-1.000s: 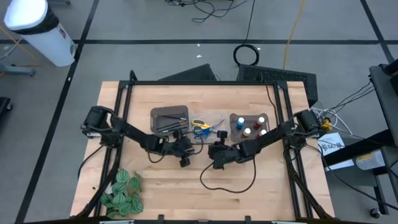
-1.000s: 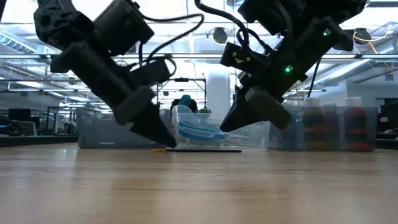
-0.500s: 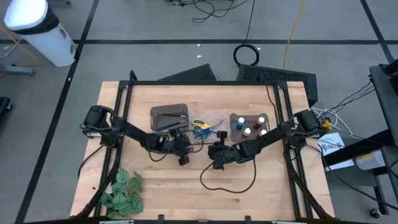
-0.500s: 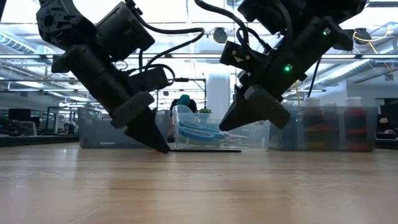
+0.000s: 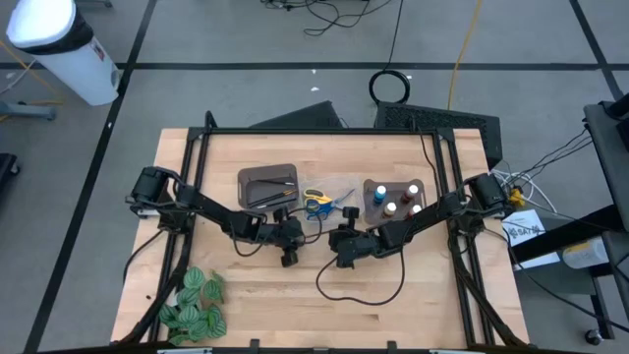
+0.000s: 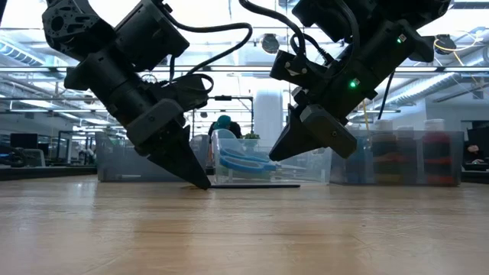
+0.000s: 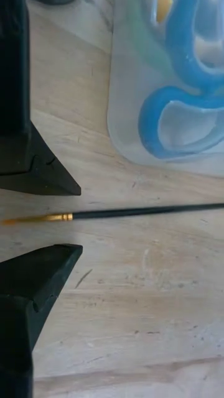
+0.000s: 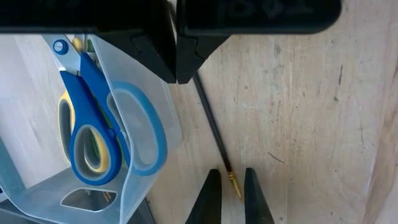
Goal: Pick & Place Paint Supplies
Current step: Put the gold paint brush into the left black bin
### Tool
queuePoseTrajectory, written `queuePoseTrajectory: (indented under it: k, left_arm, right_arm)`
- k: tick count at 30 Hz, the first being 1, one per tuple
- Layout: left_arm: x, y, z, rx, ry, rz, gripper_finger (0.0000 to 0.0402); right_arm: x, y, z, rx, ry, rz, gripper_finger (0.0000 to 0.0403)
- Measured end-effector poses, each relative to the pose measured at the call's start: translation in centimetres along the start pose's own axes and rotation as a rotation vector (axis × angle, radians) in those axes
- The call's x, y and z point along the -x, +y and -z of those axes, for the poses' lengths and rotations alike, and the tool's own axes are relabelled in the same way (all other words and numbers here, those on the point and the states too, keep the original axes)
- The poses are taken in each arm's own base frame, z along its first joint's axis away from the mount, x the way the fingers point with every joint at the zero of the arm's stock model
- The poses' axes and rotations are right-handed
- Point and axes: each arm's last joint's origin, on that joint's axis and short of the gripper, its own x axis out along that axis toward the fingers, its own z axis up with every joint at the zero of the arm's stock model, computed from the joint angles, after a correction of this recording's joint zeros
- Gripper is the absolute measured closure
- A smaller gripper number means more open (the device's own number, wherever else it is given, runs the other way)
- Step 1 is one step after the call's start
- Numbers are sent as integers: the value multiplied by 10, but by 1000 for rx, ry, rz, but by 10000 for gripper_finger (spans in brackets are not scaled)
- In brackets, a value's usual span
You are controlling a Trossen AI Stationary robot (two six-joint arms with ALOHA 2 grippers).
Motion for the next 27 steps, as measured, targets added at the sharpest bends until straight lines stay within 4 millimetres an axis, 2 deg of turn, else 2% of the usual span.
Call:
queuePoseTrajectory:
  k: [8,17,20,25,27]
  left_arm:
    - [-3,2,6,-21,39,-51,254]
    - [-23,0,18,-65,59,-52,258]
    - [-23,-1,18,-62,57,-44,282]
    - [-23,0,17,-34,56,-30,368]
    - [-23,1,17,-8,59,-28,391]
  right_arm:
    - [0,0,0,0,0,0,403]
    - [0,0,0,-2,-3,0,403]
    - [0,0,0,-2,-3,0,403]
    - [0,0,0,-2,-3,0,403]
    - [0,0,0,-2,-3,0,403]
